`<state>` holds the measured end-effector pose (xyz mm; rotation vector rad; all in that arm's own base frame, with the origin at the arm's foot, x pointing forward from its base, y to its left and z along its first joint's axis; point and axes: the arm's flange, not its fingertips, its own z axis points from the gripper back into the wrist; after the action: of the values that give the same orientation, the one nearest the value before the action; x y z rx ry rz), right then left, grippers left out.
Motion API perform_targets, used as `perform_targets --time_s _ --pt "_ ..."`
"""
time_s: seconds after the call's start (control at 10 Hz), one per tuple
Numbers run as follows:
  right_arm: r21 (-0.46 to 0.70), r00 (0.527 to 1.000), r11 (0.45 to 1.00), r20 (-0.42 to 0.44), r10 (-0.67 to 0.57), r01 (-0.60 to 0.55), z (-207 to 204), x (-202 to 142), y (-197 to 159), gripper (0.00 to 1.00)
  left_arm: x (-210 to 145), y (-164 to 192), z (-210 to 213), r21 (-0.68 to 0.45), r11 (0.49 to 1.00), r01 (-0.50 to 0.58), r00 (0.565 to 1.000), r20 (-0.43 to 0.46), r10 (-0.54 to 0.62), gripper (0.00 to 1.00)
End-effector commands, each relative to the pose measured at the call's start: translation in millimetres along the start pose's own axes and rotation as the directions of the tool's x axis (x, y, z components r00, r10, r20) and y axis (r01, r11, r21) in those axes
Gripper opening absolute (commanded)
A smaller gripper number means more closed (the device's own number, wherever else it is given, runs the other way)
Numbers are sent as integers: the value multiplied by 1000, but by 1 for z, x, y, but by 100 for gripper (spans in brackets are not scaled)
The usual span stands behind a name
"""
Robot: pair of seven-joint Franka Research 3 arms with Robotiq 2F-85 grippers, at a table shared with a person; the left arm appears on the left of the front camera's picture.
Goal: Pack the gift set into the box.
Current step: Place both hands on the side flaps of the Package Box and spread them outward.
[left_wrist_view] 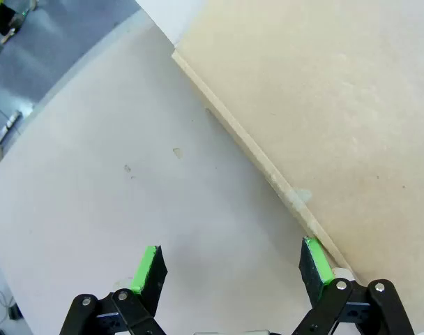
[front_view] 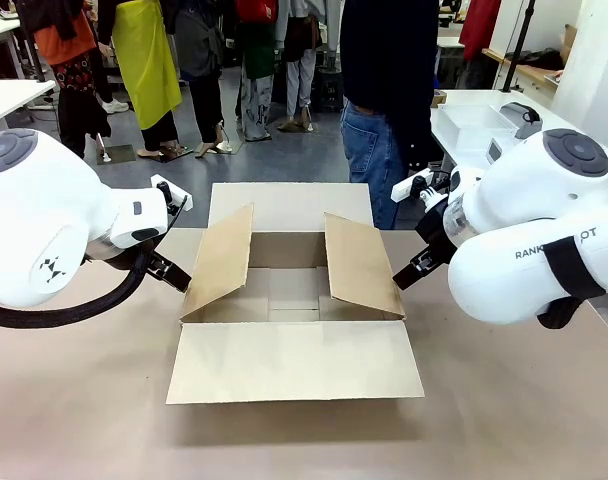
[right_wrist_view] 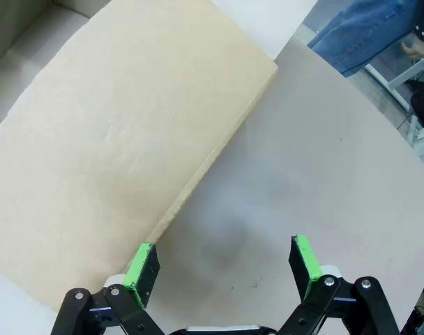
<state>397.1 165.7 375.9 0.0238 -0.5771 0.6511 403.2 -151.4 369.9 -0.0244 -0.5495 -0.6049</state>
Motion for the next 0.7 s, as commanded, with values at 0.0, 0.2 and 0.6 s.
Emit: perform_targets --time_s 0.0,0.2,0.6 --pt "0 1000 1000 0 -1 1 0 0 0 100 0 0 0 0 1000 1 1000 1 -1 100" --pt "9 998 1000 -61 -12 12 5 -2 -4 100 -3 5 11 -33 999 -4 998 -60 2 100" --pt "145 922 911 -73 -379 386 134 -11 -33 100 -16 34 150 -40 973 -227 968 100 230 100"
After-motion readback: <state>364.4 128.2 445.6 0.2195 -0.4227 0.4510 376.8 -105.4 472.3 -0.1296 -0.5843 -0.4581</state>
